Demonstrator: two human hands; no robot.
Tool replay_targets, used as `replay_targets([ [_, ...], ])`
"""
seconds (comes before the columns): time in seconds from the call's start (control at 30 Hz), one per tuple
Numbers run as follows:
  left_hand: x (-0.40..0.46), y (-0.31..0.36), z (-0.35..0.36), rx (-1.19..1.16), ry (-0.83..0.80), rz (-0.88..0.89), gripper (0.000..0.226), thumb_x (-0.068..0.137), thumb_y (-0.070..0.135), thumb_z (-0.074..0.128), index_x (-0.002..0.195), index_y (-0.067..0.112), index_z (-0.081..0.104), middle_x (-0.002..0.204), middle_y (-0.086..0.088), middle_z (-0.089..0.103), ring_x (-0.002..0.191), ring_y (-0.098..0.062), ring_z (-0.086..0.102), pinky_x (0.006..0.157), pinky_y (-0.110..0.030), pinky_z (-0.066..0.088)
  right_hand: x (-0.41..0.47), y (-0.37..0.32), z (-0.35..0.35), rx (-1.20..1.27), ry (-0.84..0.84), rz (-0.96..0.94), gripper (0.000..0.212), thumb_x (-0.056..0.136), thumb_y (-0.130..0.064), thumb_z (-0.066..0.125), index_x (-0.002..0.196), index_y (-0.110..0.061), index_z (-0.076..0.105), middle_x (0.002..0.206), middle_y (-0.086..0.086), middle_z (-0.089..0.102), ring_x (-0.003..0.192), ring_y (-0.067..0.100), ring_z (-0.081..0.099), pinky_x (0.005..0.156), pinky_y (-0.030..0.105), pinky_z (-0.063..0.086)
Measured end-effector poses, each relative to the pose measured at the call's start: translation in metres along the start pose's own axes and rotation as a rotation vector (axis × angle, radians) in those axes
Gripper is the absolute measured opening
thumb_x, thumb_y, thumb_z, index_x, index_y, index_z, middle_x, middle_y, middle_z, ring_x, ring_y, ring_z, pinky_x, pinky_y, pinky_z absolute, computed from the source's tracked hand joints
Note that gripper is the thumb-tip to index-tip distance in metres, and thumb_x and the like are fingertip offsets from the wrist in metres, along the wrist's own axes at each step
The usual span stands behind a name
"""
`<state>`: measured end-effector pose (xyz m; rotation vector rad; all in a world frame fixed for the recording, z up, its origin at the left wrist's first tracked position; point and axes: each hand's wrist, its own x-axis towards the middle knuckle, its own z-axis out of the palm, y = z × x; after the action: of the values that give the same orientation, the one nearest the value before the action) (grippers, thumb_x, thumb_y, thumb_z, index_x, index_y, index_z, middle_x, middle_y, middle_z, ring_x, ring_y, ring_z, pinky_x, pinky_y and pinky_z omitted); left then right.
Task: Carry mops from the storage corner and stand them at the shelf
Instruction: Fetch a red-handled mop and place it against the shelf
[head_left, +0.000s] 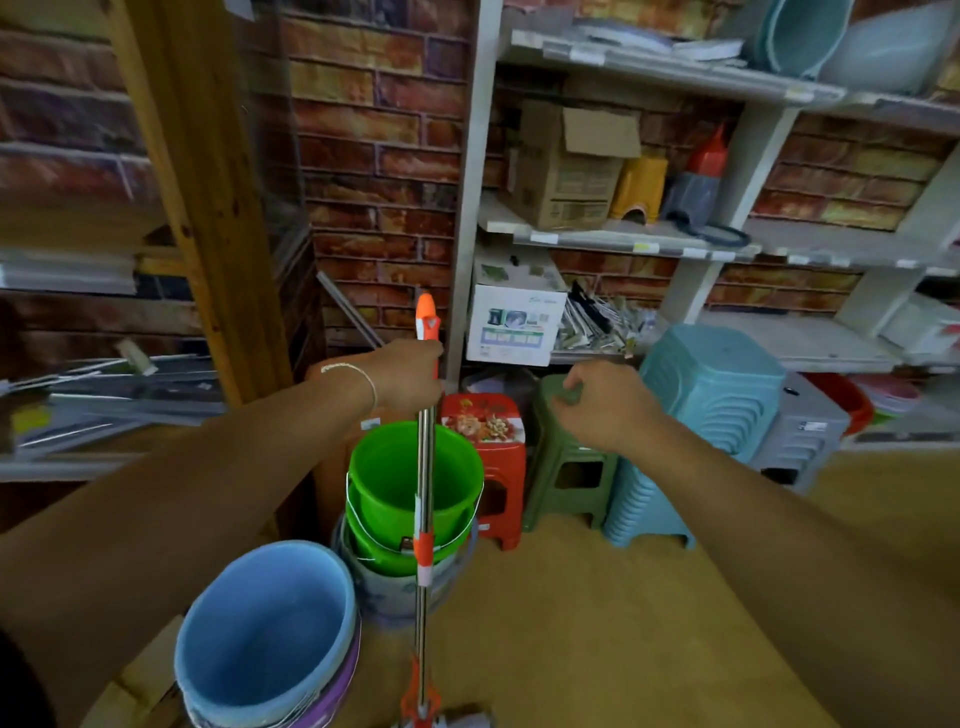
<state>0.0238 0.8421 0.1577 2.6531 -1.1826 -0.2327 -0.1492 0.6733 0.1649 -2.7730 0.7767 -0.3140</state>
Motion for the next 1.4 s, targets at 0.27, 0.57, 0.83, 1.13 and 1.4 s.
replay_targets([
  [0.27,0.047,-0.053,0.019,0.009,-0.018,-0.044,0.039,0.080,0.057,0.043,0.115,0.041,0.049,0.122,-0.004,0.061,0.114,-0.028,0.058,0.096,-0.037,0.048,0.074,-0.024,0.047,-0.018,-0.102,-0.070,0.022,0.094,-0.038,0.056,0.083,-0.019,0.057,0.086,-0.001,0.062,0.090,0.025,0.061,0.071,0.030,0.048],
  [0.57,0.092,-0.088,0.079,-0.091,-0.061,-0.199,0.045,0.097,0.031,0.052,0.133,0.004,0.046,0.134,-0.019,0.054,0.120,-0.036,0.053,0.096,-0.035,0.042,0.155,-0.041,0.125,0.095,-0.156,-0.215,0.051,0.090,-0.054,0.047,0.067,-0.011,0.064,0.069,0.007,0.066,0.074,0.030,0.065,0.072,0.039,0.056],
  [0.83,0.129,-0.083,0.134,-0.220,-0.038,-0.430,0.058,0.099,0.034,0.049,0.149,0.008,0.034,0.148,-0.016,0.046,0.135,-0.030,0.045,0.108,-0.029,0.035,0.236,-0.036,0.182,0.276,-0.145,-0.244,0.045,0.091,-0.052,0.057,0.085,-0.008,0.067,0.083,0.010,0.072,0.087,0.031,0.067,0.070,0.036,0.050],
  [1.13,0.160,-0.047,0.179,-0.379,0.062,-0.728,0.051,0.096,0.032,0.055,0.141,0.012,0.044,0.136,-0.014,0.056,0.123,-0.032,0.055,0.099,-0.032,0.044,0.272,-0.041,0.213,0.520,-0.211,-0.247,0.031,0.087,-0.049,0.065,0.088,-0.017,0.065,0.089,0.003,0.070,0.089,0.022,0.067,0.065,0.026,0.035],
  [1.4,0.169,-0.041,0.177,-0.647,0.236,-0.702,0.020,0.095,0.015,0.058,0.114,0.008,0.059,0.081,-0.001,0.059,0.054,0.006,0.055,0.051,-0.007,0.036,0.264,-0.034,0.209,0.525,-0.254,-0.302,0.035,0.083,-0.049,0.063,0.090,-0.015,0.069,0.085,0.002,0.070,0.080,0.023,0.067,0.063,0.026,0.042],
])
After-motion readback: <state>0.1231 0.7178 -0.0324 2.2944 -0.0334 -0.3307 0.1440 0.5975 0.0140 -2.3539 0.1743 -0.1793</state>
